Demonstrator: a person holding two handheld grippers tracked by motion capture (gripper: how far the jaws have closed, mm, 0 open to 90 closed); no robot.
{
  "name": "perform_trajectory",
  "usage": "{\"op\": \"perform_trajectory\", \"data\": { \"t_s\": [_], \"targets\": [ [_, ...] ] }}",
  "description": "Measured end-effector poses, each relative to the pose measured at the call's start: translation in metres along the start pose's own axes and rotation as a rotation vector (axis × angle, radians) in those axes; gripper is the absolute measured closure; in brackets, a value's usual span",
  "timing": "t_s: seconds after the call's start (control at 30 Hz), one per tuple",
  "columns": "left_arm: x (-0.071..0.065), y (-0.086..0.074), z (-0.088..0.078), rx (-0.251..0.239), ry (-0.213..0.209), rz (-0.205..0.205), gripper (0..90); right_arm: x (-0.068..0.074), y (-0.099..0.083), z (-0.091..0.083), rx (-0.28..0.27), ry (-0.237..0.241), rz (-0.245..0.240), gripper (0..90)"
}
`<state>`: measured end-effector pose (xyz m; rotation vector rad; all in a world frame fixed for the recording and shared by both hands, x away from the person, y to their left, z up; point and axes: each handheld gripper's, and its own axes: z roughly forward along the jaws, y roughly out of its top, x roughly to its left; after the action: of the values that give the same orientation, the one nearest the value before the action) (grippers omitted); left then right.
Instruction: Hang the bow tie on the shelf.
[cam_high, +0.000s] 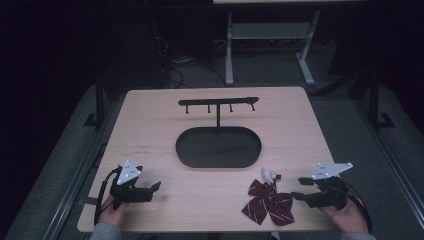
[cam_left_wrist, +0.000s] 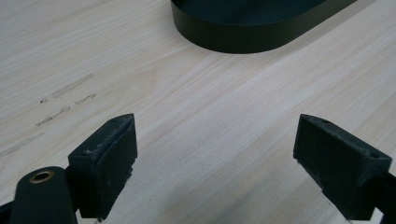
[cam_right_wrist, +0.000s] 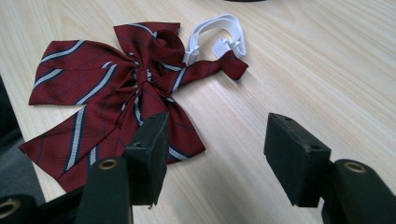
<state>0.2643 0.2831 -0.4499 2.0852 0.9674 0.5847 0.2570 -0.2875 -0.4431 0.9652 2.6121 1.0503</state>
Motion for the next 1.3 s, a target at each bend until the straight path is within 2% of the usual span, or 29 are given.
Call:
{"op": "perform_trajectory", "data": {
  "t_s": [0.3,0.53,0.67,0.9,1.07,1.3],
  "targets": [
    [0.002,-0.001,0.0,0.001,-0.006,-0.002,13.3,0.001,0.011,-0.002,0.004,0.005,-0.026,39.9],
    [0.001,0.0,-0.001,-0.004,-0.006,0.0,13.3,0.002,0.025,-0.001,0.032,0.021,-0.039,42.0],
    [0.001,0.0,0.0,-0.004,-0.008,0.001,13.3,0.002,0.037,-0.003,0.055,0.013,-0.067,42.0],
    [0.001,0.0,-0.002,-0.002,-0.008,0.011,13.3,0.002,0.052,-0.005,0.065,0.007,-0.107,42.0],
    [0.002,0.0,-0.003,-0.012,-0.007,-0.004,13.3,0.003,0.066,-0.002,0.074,0.034,-0.113,43.3],
    [0.002,0.0,-0.004,-0.008,-0.007,-0.001,13.3,0.001,0.08,0.005,0.105,0.058,-0.114,45.5]
  ]
}}
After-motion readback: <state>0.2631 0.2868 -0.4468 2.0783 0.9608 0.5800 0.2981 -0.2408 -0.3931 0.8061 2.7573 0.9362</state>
